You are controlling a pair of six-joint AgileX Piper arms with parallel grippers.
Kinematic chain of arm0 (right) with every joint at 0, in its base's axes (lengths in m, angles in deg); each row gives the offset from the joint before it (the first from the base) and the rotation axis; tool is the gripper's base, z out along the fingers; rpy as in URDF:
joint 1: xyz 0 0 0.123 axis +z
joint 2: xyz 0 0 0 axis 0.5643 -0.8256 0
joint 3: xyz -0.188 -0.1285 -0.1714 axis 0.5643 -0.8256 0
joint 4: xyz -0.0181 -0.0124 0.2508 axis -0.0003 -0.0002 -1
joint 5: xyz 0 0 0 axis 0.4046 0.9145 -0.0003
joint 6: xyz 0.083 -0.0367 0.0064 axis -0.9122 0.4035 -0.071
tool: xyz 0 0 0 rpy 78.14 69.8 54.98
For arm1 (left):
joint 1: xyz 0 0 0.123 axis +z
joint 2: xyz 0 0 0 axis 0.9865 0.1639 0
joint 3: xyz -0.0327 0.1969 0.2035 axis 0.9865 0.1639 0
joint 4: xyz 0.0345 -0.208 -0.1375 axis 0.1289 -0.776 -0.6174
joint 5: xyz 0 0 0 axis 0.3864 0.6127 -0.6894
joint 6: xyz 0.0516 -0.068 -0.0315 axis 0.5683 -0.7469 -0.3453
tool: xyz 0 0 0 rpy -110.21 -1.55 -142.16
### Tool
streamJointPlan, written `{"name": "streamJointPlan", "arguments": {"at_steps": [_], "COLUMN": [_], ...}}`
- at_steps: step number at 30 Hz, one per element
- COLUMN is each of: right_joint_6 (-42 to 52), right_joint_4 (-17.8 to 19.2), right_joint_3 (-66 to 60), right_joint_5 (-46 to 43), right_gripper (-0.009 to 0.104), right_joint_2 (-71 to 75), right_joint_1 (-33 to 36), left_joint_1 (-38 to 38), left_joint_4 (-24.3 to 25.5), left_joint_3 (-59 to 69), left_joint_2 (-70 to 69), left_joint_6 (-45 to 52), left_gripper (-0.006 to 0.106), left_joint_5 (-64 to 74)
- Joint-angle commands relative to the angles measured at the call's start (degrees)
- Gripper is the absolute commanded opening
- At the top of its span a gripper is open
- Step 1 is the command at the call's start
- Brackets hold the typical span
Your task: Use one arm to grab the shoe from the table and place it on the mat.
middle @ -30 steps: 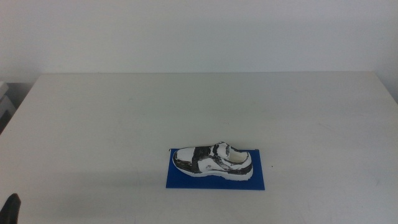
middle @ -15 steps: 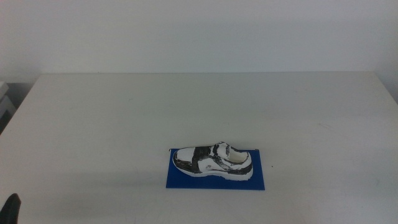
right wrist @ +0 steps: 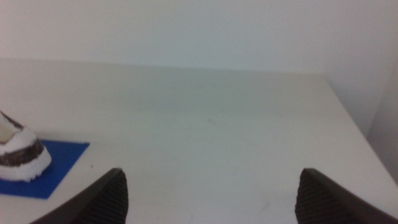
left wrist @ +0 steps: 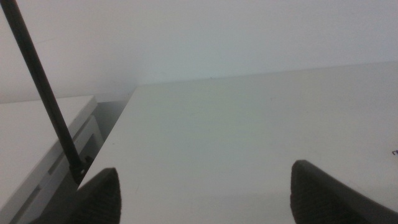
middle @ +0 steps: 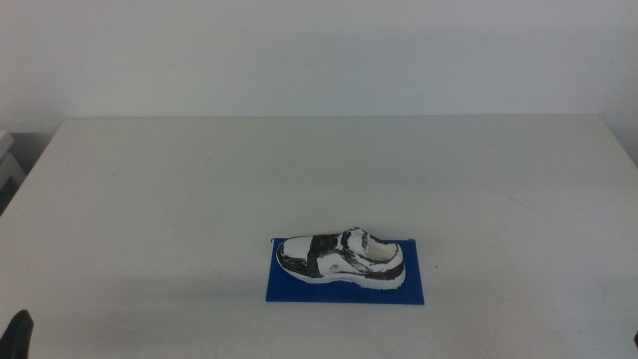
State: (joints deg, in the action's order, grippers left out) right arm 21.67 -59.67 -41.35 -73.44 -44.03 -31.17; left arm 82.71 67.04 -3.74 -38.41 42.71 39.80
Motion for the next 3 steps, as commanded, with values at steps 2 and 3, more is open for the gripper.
{"name": "streamJointPlan", "arguments": {"at_steps": [2,3], "right_joint_6": [0.23,0.23], "right_joint_4": [0.89,0.89], "right_joint_3": [0.52,0.22], "right_joint_5": [-4.74,-4.69], "right_gripper": [0.085,0.085], "right_joint_2": [1.27,1.27], "right_joint_1": [-0.24,-0.24], "left_joint_1": [-0.38,-0.38], "left_joint_4": [-0.61,-0.61], "left_joint_3": [0.16,0.16], "left_joint_2": [-1.51,-1.51], "left_joint_6": [-0.16,-0.16], "left_gripper": [0.093,0.093], "left_joint_5": [-4.45,-4.45]}}
